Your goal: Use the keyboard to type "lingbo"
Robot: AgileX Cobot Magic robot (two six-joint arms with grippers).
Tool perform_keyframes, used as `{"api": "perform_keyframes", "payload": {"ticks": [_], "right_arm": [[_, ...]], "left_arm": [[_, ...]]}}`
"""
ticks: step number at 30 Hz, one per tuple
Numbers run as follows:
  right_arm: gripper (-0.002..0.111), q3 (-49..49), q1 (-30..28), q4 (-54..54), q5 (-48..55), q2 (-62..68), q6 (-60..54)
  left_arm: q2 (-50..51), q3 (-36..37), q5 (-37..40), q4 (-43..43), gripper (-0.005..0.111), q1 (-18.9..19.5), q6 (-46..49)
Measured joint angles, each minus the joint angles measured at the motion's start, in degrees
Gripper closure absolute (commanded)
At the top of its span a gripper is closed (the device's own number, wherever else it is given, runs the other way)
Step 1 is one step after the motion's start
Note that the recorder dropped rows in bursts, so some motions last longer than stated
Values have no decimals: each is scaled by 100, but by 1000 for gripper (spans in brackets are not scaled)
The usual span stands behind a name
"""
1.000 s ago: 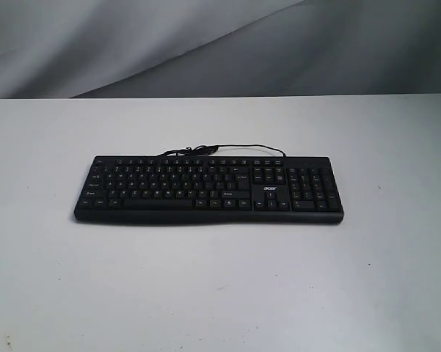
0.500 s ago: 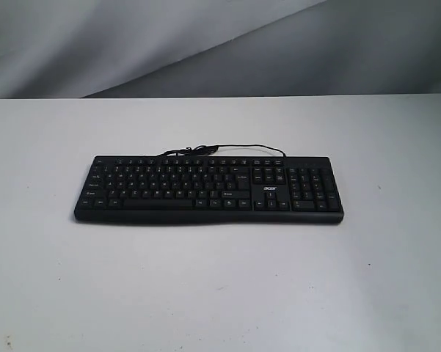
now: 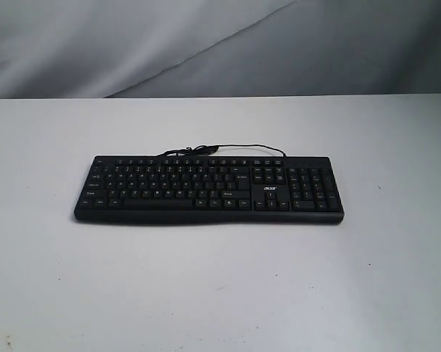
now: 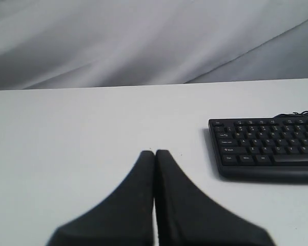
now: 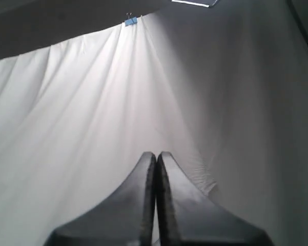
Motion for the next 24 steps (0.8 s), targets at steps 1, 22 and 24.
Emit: {"api": "perform_keyframes", "payload": {"ticks": [1, 22, 24], "right_arm": [[108, -14, 0, 9, -15, 24, 118], [108, -5947, 0, -3110, 2893, 6398, 506], [108, -6728, 0, -3110, 3649, 6877, -80]], "left_arm": [[0, 0, 0, 0, 106, 0, 0], [0, 0, 0, 0, 106, 0, 0], [0, 0, 0, 0, 106, 0, 0]]}}
